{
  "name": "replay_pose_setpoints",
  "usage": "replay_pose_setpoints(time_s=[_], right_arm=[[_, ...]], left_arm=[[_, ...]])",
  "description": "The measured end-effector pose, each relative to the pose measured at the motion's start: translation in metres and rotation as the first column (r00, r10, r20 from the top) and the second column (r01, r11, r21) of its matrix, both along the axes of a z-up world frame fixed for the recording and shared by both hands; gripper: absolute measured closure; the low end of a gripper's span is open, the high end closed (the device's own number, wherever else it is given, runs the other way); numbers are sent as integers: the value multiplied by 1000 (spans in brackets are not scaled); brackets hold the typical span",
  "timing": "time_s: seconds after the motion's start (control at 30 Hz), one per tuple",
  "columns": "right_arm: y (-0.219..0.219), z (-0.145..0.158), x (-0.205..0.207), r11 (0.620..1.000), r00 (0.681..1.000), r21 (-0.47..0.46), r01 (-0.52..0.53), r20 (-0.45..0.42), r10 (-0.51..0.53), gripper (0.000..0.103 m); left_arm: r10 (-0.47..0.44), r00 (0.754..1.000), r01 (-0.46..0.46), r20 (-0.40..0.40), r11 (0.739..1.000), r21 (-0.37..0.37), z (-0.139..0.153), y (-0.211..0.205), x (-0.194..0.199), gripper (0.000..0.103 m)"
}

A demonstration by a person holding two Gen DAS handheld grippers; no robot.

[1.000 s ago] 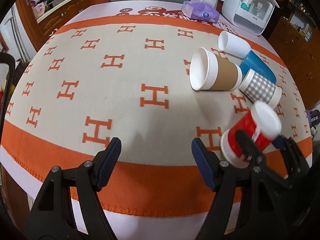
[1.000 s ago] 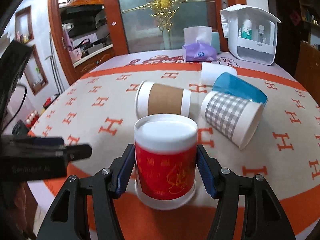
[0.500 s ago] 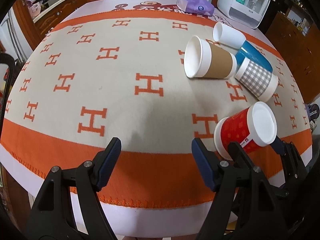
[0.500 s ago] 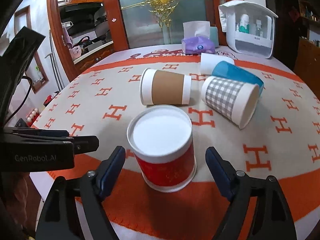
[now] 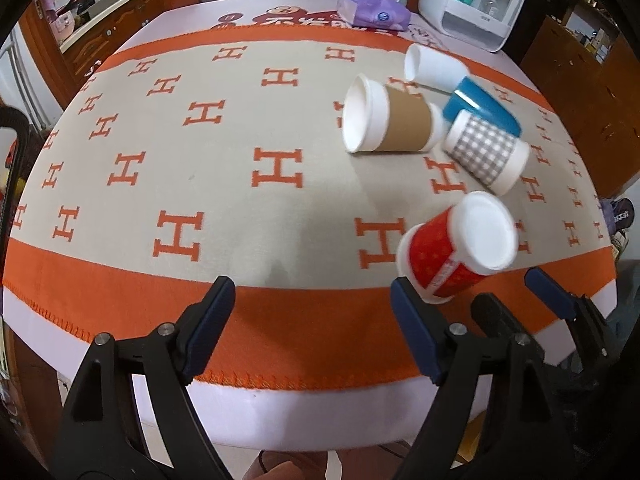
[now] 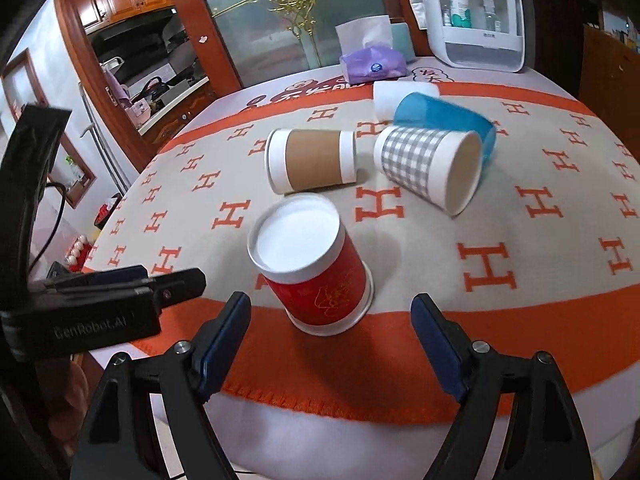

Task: Flip cup upside down
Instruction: 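Turn the red cup mouth-up and set it down with the right tool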

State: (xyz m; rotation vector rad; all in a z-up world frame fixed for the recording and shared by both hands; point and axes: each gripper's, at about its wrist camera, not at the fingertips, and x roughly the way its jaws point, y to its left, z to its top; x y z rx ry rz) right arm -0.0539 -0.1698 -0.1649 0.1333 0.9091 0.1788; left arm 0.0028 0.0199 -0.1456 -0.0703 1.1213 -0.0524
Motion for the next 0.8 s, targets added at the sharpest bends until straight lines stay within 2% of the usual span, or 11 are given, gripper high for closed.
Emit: replay_pose_setpoints(time_s=[0.23,0.43,0.63,0.8], right_arm=[[-10,49,-4,1000,999,-4,17,-36,-17,20],[-24,98,-8,999,998,29,45,-45,-44,20],[-33,148,-9,998,998,30,62,-20,-61,20],[-33,181,-9,997,998,-18,69,14,-69,20]], left_arm=[[-16,999,16,50,1000,-12,46,-11,-9,23],[-18,994,20,110,1000,-13,90,-19,-14,22],[-22,987,23,157,1000,-9,124,-30,-18,22],[-22,982,21,185,1000,9,141,-40,-22,22]])
